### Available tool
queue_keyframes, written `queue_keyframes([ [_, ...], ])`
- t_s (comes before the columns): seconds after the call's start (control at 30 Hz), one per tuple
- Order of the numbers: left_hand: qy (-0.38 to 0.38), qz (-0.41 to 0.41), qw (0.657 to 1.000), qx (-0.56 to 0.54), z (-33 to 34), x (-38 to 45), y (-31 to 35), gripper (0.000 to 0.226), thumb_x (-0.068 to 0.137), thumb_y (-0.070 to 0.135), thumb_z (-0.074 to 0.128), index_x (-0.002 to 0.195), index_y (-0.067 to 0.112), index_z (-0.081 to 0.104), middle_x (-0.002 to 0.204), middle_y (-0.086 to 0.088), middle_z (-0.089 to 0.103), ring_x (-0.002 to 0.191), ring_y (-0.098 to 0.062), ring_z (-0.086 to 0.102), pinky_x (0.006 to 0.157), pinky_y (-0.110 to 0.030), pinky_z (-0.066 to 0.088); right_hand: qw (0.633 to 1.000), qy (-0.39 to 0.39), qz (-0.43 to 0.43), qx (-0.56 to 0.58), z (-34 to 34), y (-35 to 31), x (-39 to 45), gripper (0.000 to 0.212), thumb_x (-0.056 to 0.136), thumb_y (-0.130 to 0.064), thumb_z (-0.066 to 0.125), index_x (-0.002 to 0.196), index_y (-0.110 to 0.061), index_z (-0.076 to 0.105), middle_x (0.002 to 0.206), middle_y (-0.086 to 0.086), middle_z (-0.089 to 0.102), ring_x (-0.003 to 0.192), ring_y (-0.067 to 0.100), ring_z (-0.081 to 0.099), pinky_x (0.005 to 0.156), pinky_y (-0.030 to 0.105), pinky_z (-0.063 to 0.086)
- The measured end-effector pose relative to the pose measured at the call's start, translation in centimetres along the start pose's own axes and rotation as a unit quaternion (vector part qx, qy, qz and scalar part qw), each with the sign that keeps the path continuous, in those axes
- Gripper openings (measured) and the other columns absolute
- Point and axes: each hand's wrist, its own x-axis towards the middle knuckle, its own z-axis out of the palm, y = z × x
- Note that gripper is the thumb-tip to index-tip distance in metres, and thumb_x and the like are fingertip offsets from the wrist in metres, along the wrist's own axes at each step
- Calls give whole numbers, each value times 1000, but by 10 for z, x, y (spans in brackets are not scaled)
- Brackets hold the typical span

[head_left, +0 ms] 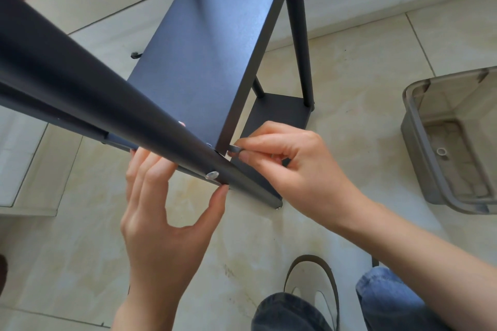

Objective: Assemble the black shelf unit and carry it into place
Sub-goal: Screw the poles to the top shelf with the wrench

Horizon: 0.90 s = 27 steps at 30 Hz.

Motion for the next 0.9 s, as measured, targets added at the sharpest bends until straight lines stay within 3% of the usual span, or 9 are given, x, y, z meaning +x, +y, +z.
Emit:
queue_keyframes([
  [0.13, 15, -17, 999, -36, 3, 0, 5, 45, 86, 28, 73, 123, 16, 50, 133, 5, 53, 131, -34, 52, 115, -49, 39, 1000, -17, -6, -15, 2, -2, 2, 15, 90, -4, 68, 98, -11, 79, 88, -3, 67, 77, 5, 59, 68, 9, 38],
  [0.27, 37, -45, 997, -50, 5, -2, 7, 39, 88, 29, 72, 118, 11, 53, 124, -8, 60, 127, -39, 55, 112, -53, 42, 999, 6, -23, -43, 5, -1, 5, 15, 86, -3, 71, 96, -12, 79, 80, -4, 67, 72, 12, 61, 67, 12, 40],
  [0.47, 47, -52, 995, -73, 7, -1, 10, 37, 91, 31, 71, 121, 30, 49, 126, 9, 56, 128, -33, 54, 113, -42, 40, 994, 61, -22, -87, 20, 7, 9, 11, 82, -4, 74, 85, -14, 79, 74, -20, 60, 65, 1, 50, 64, 10, 35],
  [0.63, 50, -50, 994, -79, 9, -2, 8, 36, 91, 27, 70, 121, 28, 50, 123, 1, 58, 128, -36, 54, 114, -42, 38, 991, 88, -25, -97, 26, 10, 14, 10, 77, -8, 75, 83, -14, 80, 63, -37, 47, 62, -8, 53, 63, 6, 38],
  [0.77, 51, -50, 995, -75, 9, -3, 7, 32, 94, 26, 68, 120, 19, 51, 123, -7, 59, 129, -36, 53, 113, -38, 38, 992, 71, -9, -103, 19, 11, 8, 11, 82, -11, 76, 89, -18, 80, 77, -25, 65, 79, 9, 58, 70, 27, 49],
  [0.9, 53, -55, 994, -78, 10, -3, 9, 29, 95, 28, 67, 119, 26, 50, 125, 6, 56, 129, -31, 54, 112, -37, 39, 989, 68, -19, -133, 1, 10, 1, 11, 85, -13, 74, 92, -19, 80, 82, -10, 72, 86, 18, 50, 75, 27, 44],
])
